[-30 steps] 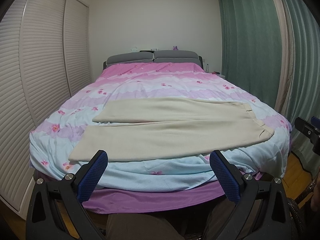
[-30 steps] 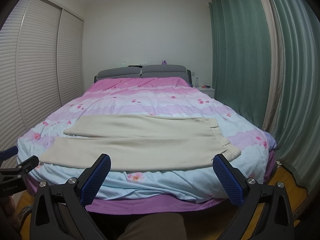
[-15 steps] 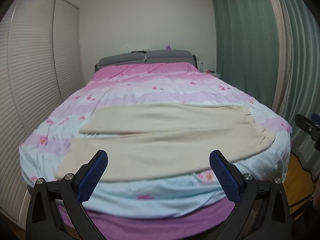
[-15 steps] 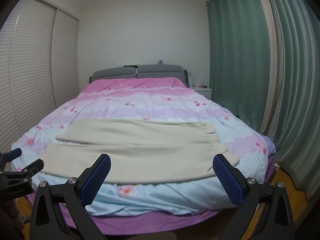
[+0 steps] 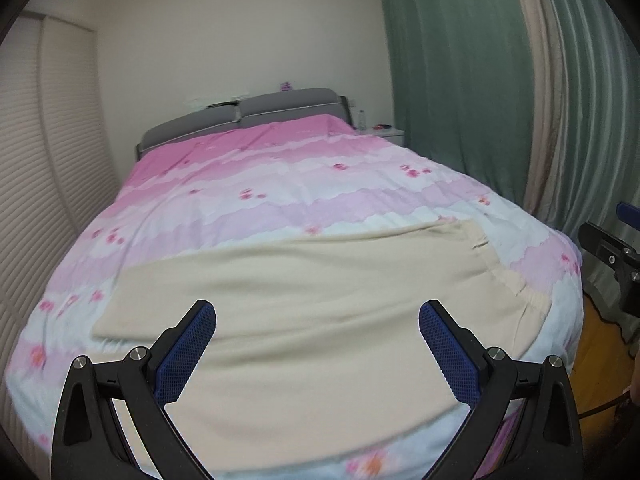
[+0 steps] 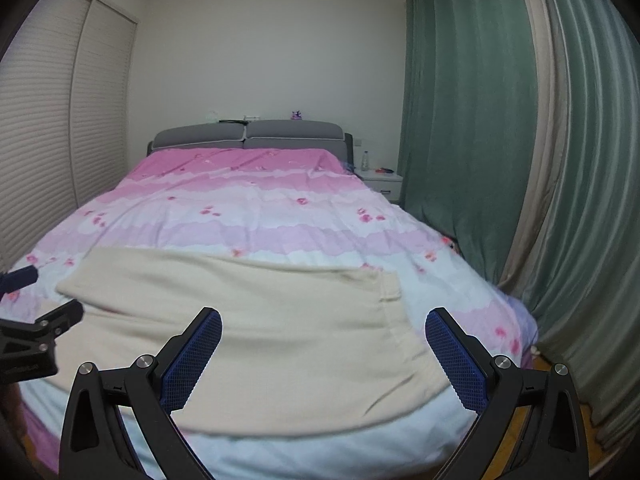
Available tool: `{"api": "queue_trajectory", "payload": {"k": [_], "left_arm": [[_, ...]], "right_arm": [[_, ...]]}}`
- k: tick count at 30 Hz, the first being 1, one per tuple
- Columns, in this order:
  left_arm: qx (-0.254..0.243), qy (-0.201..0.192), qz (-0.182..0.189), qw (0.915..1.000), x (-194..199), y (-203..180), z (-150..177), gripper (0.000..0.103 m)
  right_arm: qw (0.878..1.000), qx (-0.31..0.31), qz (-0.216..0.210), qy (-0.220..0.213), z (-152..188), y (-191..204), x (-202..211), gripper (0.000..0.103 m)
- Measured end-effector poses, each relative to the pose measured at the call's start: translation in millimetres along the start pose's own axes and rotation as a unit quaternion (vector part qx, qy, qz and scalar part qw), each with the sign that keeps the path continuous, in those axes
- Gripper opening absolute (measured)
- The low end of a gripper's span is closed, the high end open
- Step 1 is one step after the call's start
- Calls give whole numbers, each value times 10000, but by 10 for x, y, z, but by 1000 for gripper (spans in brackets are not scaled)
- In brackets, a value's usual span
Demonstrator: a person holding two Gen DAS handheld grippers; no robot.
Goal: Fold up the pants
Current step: 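Grasp the cuff end of the cream sweatpants with the right gripper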
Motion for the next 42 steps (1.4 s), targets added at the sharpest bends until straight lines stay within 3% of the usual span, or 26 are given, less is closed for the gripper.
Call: {"api": "queue_trajectory", "payload": {"k": [6,13,22,29,34,37,42], "left_arm": [[-257,63,397,9989,-781,-466,-480,103],[-299,642,904,9934,-1846,-767,-695,103],[-691,1183,858,9868,-2820,-869,-757,103],[-794,1425,995,9816,-3370,-971,-773,103],[-782,1535,1152,9783,-3625,-1050,-692,103],[-716,1633,1214,9765,-3760,-1039,-608,103],[-648,1658,1162,9771,-3878,-919,-539,103]], "right_arm": [[9992,303,233,152,-306,-411,-695,103],[9932,764,66,875,-434,-691,-1826,103],[9772,1373,-538,1527,-422,-712,-3144,102],[9476,2164,-1020,2115,-251,-566,-3936,94],[9237,2525,-1282,2582,-42,-535,-4367,81],[9045,2725,-1543,2896,99,-489,-4568,65],[8646,3138,-1922,3423,348,-399,-4842,50]]}}
Point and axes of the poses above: each gripper's, at about its wrist camera, not at the fingertips, and x roughly against the way its jaws point, y to its left, z to its underside, the point moved 7 cm from there along -x, roughly the way its jaws point
